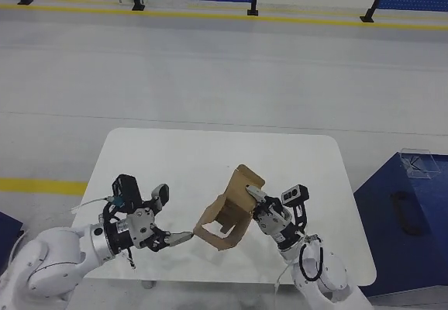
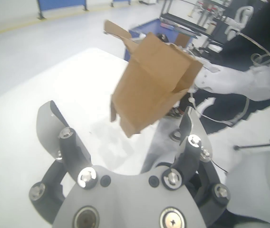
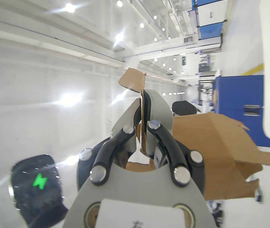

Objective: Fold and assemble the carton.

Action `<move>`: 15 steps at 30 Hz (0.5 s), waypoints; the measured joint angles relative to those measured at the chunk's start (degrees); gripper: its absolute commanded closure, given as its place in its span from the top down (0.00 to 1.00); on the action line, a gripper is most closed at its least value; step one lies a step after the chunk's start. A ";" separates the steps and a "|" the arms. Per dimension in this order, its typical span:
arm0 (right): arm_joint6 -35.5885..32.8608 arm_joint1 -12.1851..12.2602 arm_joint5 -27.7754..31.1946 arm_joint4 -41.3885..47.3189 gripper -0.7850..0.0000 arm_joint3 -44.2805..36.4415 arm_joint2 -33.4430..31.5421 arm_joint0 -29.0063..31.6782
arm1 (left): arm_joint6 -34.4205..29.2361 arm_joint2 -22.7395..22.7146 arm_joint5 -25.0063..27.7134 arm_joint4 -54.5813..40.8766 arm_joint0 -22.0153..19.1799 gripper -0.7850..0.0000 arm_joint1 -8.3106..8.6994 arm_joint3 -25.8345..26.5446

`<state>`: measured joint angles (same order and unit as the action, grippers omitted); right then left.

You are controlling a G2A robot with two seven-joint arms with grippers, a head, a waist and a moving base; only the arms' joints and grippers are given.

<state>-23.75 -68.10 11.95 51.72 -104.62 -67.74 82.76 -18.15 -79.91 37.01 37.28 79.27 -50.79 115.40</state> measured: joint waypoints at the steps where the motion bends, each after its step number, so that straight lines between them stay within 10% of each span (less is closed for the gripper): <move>1: -0.38 -0.13 -1.30 3.80 0.00 0.19 -0.22 -0.02 | 4.14 -0.69 -1.33 4.43 1.27 1.00 -0.15 0.84; 8: 2.28 -0.72 -22.25 35.38 0.00 3.57 -2.67 -2.00 | 34.58 1.16 -13.98 37.46 9.97 1.00 -1.28 3.48; 15: 7.29 -1.15 -34.57 50.04 0.00 6.63 -2.57 -4.28 | 45.45 6.30 -27.60 55.95 11.64 1.00 -2.33 0.81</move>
<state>-16.46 -69.25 -22.61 101.76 -97.99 -70.31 78.48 27.30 -73.62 9.41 93.23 90.91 -53.12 116.22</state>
